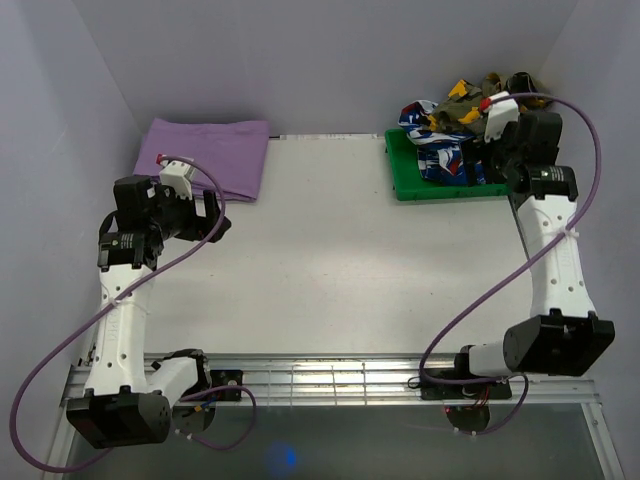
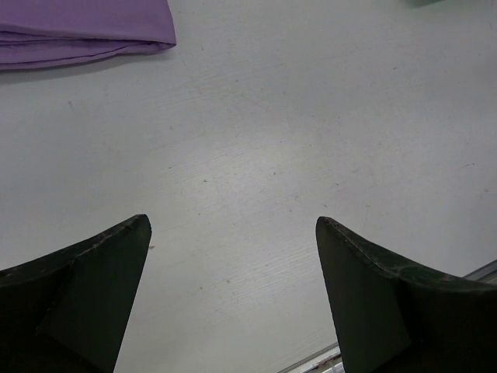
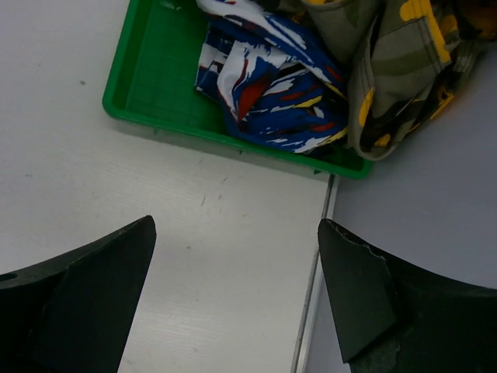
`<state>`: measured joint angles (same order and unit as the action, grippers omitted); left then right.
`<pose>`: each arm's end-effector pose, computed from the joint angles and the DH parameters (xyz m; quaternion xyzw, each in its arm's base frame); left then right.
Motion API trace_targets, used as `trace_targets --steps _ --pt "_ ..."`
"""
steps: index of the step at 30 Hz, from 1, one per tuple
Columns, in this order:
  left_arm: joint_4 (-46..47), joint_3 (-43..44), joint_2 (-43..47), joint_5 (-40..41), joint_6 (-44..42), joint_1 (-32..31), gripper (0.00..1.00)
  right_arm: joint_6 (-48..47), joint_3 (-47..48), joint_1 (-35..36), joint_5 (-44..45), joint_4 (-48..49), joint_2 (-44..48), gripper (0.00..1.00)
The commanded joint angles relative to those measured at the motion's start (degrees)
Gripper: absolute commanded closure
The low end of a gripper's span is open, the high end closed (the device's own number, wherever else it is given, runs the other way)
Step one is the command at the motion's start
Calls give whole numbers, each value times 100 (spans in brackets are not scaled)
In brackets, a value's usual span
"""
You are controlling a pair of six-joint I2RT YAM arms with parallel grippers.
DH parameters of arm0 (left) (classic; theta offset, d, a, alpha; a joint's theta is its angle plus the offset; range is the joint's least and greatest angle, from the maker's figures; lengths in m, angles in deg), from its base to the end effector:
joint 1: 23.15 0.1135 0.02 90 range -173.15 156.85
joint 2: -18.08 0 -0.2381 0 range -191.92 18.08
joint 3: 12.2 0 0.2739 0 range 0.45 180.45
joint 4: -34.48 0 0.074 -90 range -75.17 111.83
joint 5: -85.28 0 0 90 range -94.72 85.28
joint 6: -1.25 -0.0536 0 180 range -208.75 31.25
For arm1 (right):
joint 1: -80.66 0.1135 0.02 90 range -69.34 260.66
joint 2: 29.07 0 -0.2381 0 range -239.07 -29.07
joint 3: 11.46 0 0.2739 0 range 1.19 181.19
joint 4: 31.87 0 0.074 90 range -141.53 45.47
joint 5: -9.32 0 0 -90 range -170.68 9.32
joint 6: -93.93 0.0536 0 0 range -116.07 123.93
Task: Fold and stack the trousers
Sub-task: Grab the trousers from the pile
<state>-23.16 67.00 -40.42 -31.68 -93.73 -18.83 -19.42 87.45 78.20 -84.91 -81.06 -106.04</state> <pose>0.2503 -0.0055 0.3401 0.1091 0.8694 -0.1727 0.4498 0.3336 -0.0104 0.3895 -0.1736 0.8356 -0.0855 0.5142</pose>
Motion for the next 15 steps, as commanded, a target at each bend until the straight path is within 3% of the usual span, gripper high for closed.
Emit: trace_targets --steps 1,8,11,15 --pt "140 254 -48 -590 110 8 2 -90 1400 -316 221 586 -1204 10" --pt "447 201 14 -1004 365 -1 2 -459 3545 -457 318 603 -3129 10" --pt "544 184 -91 -1144 435 -1 2 -679 3863 -501 239 892 -3693 10" --pt "693 105 -223 -1329 627 -1 2 -978 3566 -510 168 1594 -4044 10"
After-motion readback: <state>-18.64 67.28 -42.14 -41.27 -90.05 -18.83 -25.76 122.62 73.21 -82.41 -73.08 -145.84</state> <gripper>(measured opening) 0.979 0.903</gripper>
